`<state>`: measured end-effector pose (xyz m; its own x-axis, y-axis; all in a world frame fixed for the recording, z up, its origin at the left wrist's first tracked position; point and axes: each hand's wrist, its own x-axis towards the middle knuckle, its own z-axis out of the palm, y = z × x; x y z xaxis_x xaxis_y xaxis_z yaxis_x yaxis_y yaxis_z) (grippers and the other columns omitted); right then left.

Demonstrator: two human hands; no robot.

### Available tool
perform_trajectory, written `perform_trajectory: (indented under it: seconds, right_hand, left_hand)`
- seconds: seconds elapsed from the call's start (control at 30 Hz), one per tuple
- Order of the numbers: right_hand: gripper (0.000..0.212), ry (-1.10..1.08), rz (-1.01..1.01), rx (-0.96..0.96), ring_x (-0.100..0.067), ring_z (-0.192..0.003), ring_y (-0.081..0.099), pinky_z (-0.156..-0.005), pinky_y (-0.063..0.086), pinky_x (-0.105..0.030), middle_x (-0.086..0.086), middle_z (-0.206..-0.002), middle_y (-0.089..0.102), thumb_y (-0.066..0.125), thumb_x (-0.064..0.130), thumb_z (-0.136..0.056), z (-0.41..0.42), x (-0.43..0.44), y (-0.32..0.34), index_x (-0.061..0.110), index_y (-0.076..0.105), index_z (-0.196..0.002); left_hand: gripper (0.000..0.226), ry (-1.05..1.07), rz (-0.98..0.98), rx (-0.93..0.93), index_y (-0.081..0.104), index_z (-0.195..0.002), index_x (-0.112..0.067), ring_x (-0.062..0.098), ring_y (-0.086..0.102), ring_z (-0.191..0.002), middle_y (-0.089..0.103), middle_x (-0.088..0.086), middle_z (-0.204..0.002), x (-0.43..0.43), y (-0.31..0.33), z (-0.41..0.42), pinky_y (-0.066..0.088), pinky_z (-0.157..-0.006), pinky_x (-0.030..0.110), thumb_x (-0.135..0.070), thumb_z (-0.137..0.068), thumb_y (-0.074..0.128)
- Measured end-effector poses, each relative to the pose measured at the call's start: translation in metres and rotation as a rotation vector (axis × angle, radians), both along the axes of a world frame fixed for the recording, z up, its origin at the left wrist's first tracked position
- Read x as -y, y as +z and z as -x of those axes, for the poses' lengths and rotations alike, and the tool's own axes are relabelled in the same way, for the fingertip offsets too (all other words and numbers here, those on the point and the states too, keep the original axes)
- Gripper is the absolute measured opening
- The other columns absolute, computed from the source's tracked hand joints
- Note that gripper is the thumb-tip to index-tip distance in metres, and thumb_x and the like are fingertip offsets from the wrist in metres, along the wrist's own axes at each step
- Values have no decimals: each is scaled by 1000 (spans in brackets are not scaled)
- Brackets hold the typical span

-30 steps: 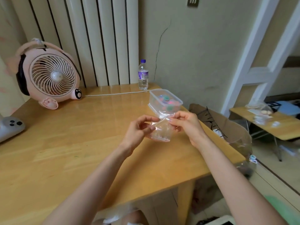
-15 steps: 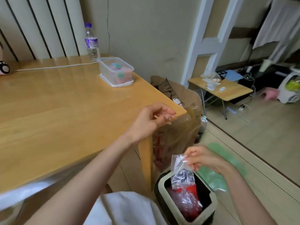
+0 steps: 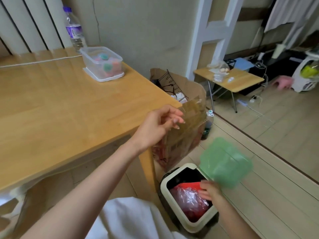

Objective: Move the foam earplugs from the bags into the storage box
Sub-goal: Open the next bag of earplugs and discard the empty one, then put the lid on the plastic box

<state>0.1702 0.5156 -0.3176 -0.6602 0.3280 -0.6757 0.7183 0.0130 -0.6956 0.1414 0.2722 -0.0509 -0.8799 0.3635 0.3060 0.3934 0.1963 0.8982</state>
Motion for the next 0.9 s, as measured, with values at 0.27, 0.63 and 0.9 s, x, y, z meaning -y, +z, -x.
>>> perform_trajectory:
  seconds: [0.27,0.63,0.9]
  right_hand:
    - [18,-28,-5,-771,-17,-72,65,-65,56,-22,-7,-90,68,55,3,-91,94,32,238,10,64,-105]
    - [18,411,44,-890,-9,-48,55,-49,48,-18,-5,-75,61,50,1,-91,184,195,353,3,63,-104]
    - [27,582,-91,-797,-17,-46,55,-42,43,-22,-10,-73,63,49,2,-87,229,288,347,13,61,-108]
  left_hand:
    - [16,206,-47,-65,55,-106,-11,14,63,-73,67,9,-101,19,35,43,48,-64,16,-3,-93,52]
    - [19,637,30,20,56,-104,-5,23,58,-82,59,9,-102,123,68,148,47,-61,23,3,-91,46]
    - [17,861,127,-14,64,-99,-6,33,64,-93,66,16,-103,198,68,179,54,-82,45,-3,-85,54]
